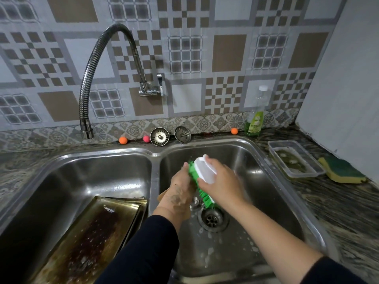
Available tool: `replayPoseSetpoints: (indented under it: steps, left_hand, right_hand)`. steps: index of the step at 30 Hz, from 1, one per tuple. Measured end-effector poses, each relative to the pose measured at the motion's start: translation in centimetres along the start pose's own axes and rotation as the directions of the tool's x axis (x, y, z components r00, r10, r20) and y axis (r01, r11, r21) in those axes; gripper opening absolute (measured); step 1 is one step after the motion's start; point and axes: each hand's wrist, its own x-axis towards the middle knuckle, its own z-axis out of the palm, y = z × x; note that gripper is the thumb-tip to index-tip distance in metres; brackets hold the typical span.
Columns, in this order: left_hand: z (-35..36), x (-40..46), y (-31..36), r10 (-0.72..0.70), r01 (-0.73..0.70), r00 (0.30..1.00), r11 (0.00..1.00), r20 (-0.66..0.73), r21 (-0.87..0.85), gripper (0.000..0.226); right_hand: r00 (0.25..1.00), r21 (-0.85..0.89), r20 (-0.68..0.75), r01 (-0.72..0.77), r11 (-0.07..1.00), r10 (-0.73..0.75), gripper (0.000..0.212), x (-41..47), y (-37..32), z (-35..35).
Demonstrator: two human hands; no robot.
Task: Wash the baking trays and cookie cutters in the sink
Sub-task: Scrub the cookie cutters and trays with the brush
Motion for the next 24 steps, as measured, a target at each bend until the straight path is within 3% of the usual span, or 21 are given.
replayPoseSetpoints:
  steps: [3,7,11,14,17,19,21,23,24]
  left_hand:
    - [-0.1,-0.4,-1.1,0.049,-0.071,0.995,0.96,0.085,0.271,0.053]
    - [-0.2,-0.8,0.7,0.115,-0.158,0.979,0.948,0.168,0.276,0.029]
    - [-1.4,-1.3,0.9,0.076,-0.248,0.932,0.849,0.356,0.467,0.032]
    - [-2.5,-1.5,1.8,0.063,-0.231,0.938,0.845,0.34,0.482,0.031]
    - [-3.3,-1.7,2.1,0.033,-0.234,0.94,0.788,0.341,0.569,0.028]
    - [-3.6,-2.1,2.2,0.109,-0.343,0.923,0.665,0.368,0.664,0.032]
    - [-4.3,-1.9,3.2,0.273,-0.494,0.867,0.351,0.417,0.796,0.043]
    - [-6.2,-2.0,5.0,0.395,-0.471,0.811,0.003,0.431,0.882,0.049]
    - [-7.7,-2.0,5.9,0.419,-0.423,0.802,-0.102,0.425,0.9,0.05]
  right_hand:
    - [0.995,0.045,-0.019,-0.095,0.995,0.096,0.067,1.1,0.2,-0.1]
    - [0.997,-0.019,0.081,0.0,1.0,0.001,0.068,0.6,0.0,-0.5]
    - [0.997,-0.134,0.074,0.036,0.99,-0.026,0.068,1.2,-0.1,-1.5]
    - [0.975,-0.225,0.192,0.152,0.962,-0.11,0.07,0.9,-1.1,-1.4]
    - [0.984,-0.329,0.142,0.148,0.933,-0.106,0.068,0.8,-1.0,-1.1]
    - [0.988,-0.386,0.123,0.135,0.913,-0.094,0.066,0.9,-0.9,-0.8]
    - [0.982,-0.392,0.163,0.151,0.907,-0.092,0.067,0.8,-0.9,-0.5]
    - [0.979,-0.385,0.188,0.152,0.91,-0.083,0.068,0.8,-0.9,-0.4]
    - [0.979,-0.384,0.191,0.146,0.912,-0.076,0.068,0.8,-0.8,-0.4]
